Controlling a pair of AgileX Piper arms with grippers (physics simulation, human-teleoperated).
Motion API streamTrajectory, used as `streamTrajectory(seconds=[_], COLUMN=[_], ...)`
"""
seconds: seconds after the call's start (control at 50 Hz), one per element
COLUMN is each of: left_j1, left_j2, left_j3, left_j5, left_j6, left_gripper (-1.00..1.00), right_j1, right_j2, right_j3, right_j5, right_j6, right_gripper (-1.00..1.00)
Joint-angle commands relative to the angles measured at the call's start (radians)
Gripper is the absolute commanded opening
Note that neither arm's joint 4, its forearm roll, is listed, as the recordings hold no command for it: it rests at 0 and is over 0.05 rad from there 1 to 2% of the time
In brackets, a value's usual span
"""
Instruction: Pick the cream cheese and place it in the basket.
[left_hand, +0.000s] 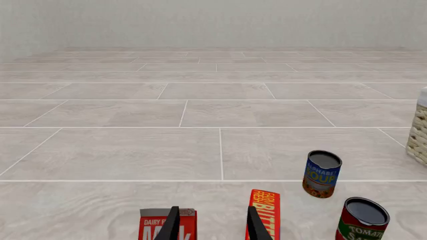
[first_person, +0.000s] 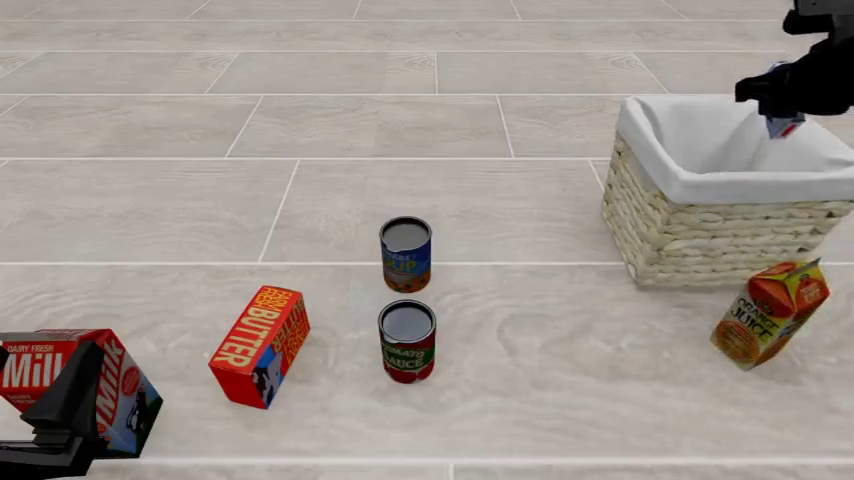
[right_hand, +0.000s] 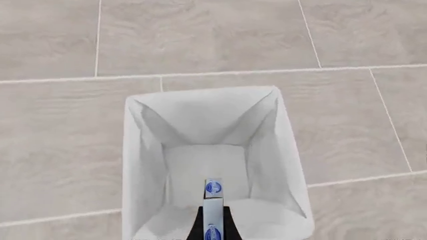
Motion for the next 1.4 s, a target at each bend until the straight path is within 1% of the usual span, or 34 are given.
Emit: streamTrajectory(seconds=[0.02,0.06,0.08,0.14,0.22,0.36,0.48,0.62,0.72,0.8,0.82,0.86,0.88,0.96,0.98,1.02,1.04,1.08,1.14,1.24,1.32,1.4], left_j1=[0.000,0.000,0.000,0.000,0.000,0.000,0.000,0.000,0.000,0.000,0.000,0.000,0.000,0.000,0.000,0.000,0.000,0.000,0.000,0.000,0.000,0.000], left_j2=[0.000,0.000,0.000,0.000,0.000,0.000,0.000,0.000,0.000,0.000,0.000,0.000,0.000,0.000,0.000,0.000,0.000,0.000,0.000,0.000,0.000,0.000], left_j3=[0.000,0.000,0.000,0.000,0.000,0.000,0.000,0.000,0.000,0.000,0.000,0.000,0.000,0.000,0.000,0.000,0.000,0.000,0.000,0.000,0.000,0.000], left_j5=[0.000,0.000,0.000,0.000,0.000,0.000,0.000,0.000,0.000,0.000,0.000,0.000,0.000,0.000,0.000,0.000,0.000,0.000,0.000,0.000,0.000,0.000], left_j6=[0.000,0.000,0.000,0.000,0.000,0.000,0.000,0.000,0.000,0.000,0.000,0.000,0.000,0.000,0.000,0.000,0.000,0.000,0.000,0.000,0.000,0.000], left_gripper=[1.00,1.00,1.00,1.00,1.00,1.00,1.00,1.00,1.00,1.00,1.00,1.00,1.00,1.00,1.00,1.00,1.00,1.00,1.00,1.00,1.00,1.00], right_j1=[-0.001,0.009,0.011,0.012,0.019,0.035,0.044,0.051,0.046,0.044,0.042,0.034,0.033,0.026,0.026,0.015,0.019,0.020,0.016,0.015,0.007,0.006], right_j2=[0.054,0.067,0.072,0.097,0.124,0.206,0.241,0.252,0.251,0.264,0.264,0.264,0.272,0.286,0.285,0.291,0.292,0.300,0.301,0.311,0.322,0.329], right_j3=[-0.075,-0.103,-0.120,-0.169,-0.216,-0.389,-0.461,-0.464,-0.417,-0.411,-0.404,-0.403,-0.419,-0.423,-0.423,-0.408,-0.414,-0.435,-0.419,-0.422,-0.404,-0.409], right_j5=[0.092,0.113,0.128,0.155,0.184,0.281,0.326,0.337,0.313,0.305,0.307,0.312,0.317,0.324,0.324,0.321,0.321,0.330,0.324,0.319,0.302,0.302], right_j6=[-0.043,-0.045,-0.056,-0.066,-0.071,-0.081,-0.081,-0.092,-0.115,-0.128,-0.144,-0.159,-0.155,-0.186,-0.186,-0.223,-0.212,-0.211,-0.238,-0.241,-0.267,-0.266], right_gripper=[-1.00,-1.00,-1.00,-1.00,-1.00,-1.00,-1.00,-1.00,-1.00,-1.00,-1.00,-1.00,-1.00,-1.00,-1.00,-1.00,-1.00,-1.00,-1.00,-1.00,-1.00,-1.00])
